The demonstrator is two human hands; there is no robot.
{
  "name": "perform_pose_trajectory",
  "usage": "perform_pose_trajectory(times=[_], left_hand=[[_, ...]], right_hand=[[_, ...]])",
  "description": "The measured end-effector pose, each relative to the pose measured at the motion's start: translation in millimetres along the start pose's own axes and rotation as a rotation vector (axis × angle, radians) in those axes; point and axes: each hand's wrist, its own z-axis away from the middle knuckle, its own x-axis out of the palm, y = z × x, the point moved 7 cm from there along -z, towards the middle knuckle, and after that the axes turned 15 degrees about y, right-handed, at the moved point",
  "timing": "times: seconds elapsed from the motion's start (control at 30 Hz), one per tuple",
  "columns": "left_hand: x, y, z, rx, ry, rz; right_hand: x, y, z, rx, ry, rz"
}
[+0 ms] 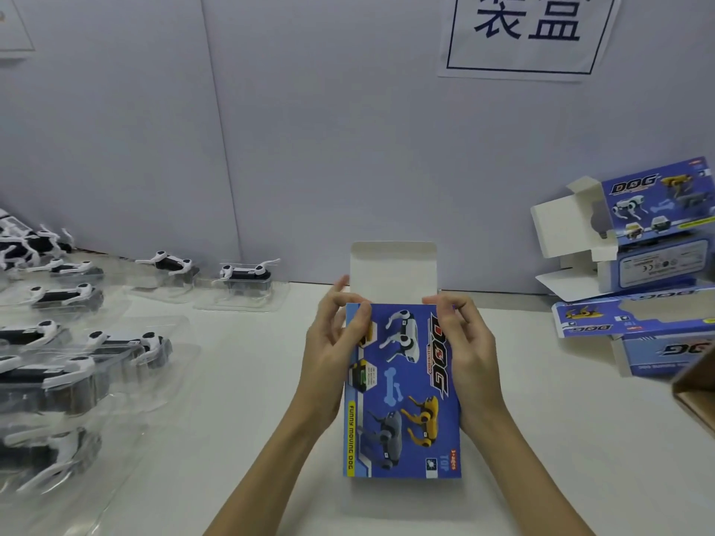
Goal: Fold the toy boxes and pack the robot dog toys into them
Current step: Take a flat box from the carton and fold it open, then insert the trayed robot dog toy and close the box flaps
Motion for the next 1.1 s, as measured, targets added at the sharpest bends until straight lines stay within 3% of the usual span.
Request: perform_pose_trajectory(times=[0.17,0.53,0.8,1.03,1.1], left_hand=[[-1,7,-4,0.036,-0.040,0.065],[7,8,7,0.085,-0.122,-0.054],[2,8,4,0.064,-0.011,-0.007],[0,13,2,0.134,-0.099,-0.128],[-3,22,2,0.279,-0.055,-0.177]], right_hand=[[-5,-3,0,-0.040,0.090,-0.017],[-6,-7,5,-0.123,0.073,-0.055],[-8,-3,3,-0.101,0.114,-0.060],[6,-9,5,-0.201,-0.046,0.128],[8,-10,6,-0.273,-0.056,0.184]])
